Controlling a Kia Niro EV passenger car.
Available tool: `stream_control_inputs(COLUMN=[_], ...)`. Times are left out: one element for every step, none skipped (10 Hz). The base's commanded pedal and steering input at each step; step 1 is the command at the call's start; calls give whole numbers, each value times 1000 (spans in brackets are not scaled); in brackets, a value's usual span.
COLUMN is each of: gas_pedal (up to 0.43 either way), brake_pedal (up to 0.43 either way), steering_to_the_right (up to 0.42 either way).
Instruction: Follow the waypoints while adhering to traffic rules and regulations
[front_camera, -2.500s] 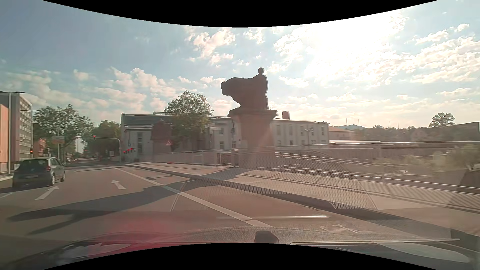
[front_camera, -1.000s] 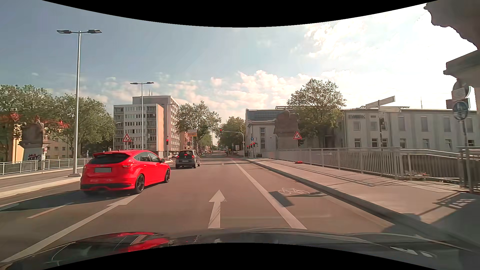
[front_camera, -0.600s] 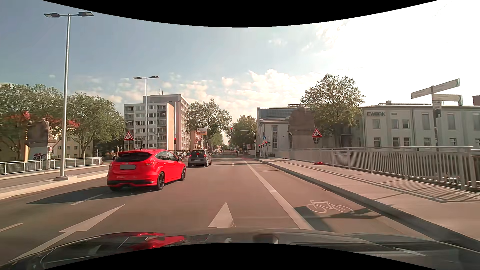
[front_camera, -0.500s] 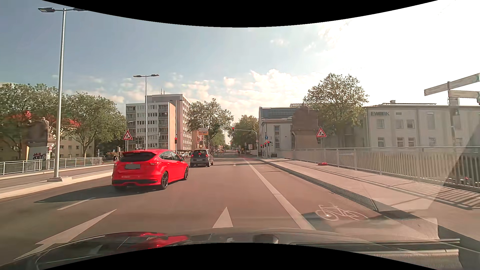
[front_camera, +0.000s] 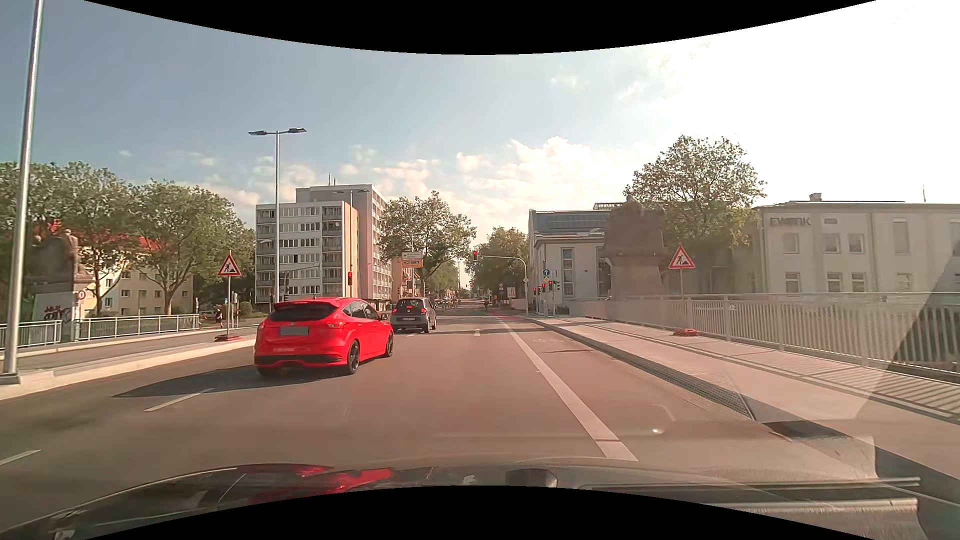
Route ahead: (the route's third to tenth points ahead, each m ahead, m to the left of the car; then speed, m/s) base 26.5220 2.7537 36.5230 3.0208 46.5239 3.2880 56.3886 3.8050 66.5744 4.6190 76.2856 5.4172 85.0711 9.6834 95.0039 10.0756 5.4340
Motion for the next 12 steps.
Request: stream_control_inputs(gas_pedal=[59, 59, 47, 39, 39, 39, 39, 28, 28, 28, 28, 28], brake_pedal=[0, 0, 0, 0, 0, 0, 0, 0, 0, 0, 0, 0], steering_to_the_right=[-32, -29, -25, -18, -14, -12, -10, -8, -6, -5, -3, -1])
